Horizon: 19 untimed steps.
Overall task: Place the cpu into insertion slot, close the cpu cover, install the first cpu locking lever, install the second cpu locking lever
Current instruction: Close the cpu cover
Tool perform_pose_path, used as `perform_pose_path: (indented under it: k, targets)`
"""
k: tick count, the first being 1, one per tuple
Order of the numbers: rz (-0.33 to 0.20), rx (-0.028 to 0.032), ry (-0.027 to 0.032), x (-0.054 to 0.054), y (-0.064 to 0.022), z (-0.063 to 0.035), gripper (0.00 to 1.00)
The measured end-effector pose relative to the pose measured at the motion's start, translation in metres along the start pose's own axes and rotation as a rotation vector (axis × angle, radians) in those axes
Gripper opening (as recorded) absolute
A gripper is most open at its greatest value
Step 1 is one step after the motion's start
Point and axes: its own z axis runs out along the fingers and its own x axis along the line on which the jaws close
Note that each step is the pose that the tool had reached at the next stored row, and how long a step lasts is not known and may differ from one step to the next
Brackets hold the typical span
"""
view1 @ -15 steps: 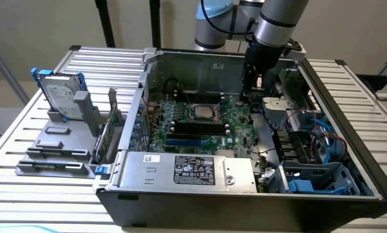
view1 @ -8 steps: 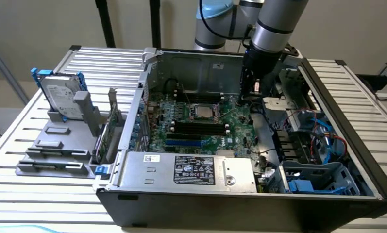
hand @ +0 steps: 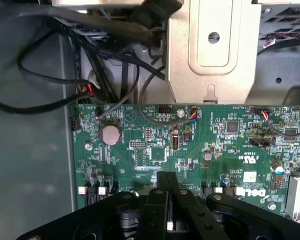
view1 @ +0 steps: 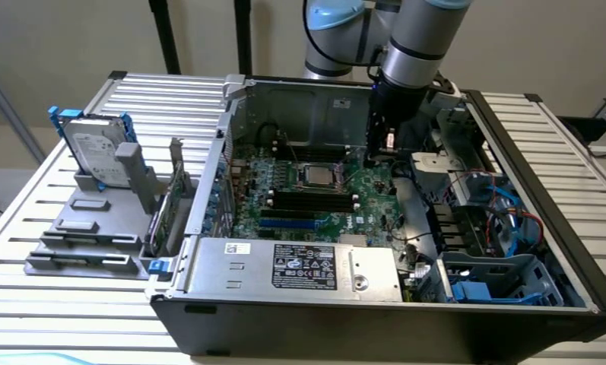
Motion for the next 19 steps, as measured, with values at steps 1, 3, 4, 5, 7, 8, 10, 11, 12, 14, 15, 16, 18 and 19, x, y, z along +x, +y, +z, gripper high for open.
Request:
perform_pose_path:
  k: [1, 3, 4, 5, 7, 8, 10, 11, 12, 14, 15, 16, 18, 19]
  targets:
    - [0.000, 0.0048, -0.0006, 0.000, -0.0018, 0.0001, 0.11]
    - [0.000, 0.0115, -0.0014, 0.000, -0.0064, 0.0005, 0.11]
    - [0.000, 0.0143, -0.0018, 0.000, -0.0088, 0.0008, 0.11]
    - [0.001, 0.0167, -0.0021, 0.000, -0.0115, 0.0010, 0.11]
    - [0.001, 0.0211, -0.0027, 0.000, -0.0170, 0.0015, 0.11]
    - [0.001, 0.0230, -0.0028, -0.001, -0.0198, 0.0017, 0.11]
    - [0.001, 0.0272, -0.0029, -0.001, -0.0263, 0.0023, 0.11]
    - [0.001, 0.0296, -0.0031, -0.001, -0.0297, 0.0025, 0.11]
    - [0.001, 0.0327, -0.0031, -0.001, -0.0331, 0.0028, 0.11]
    - [0.001, 0.0414, -0.0032, -0.001, -0.0379, 0.0034, 0.11]
    - [0.001, 0.0491, -0.0034, -0.001, -0.0397, 0.0035, 0.11]
    - [0.001, 0.0568, -0.0037, -0.001, -0.0412, 0.0037, 0.11]
    - [0.002, 0.0741, -0.0043, -0.001, -0.0450, 0.0043, 0.11]
    - [0.002, 0.0821, -0.0044, -0.001, -0.0467, 0.0047, 0.11]
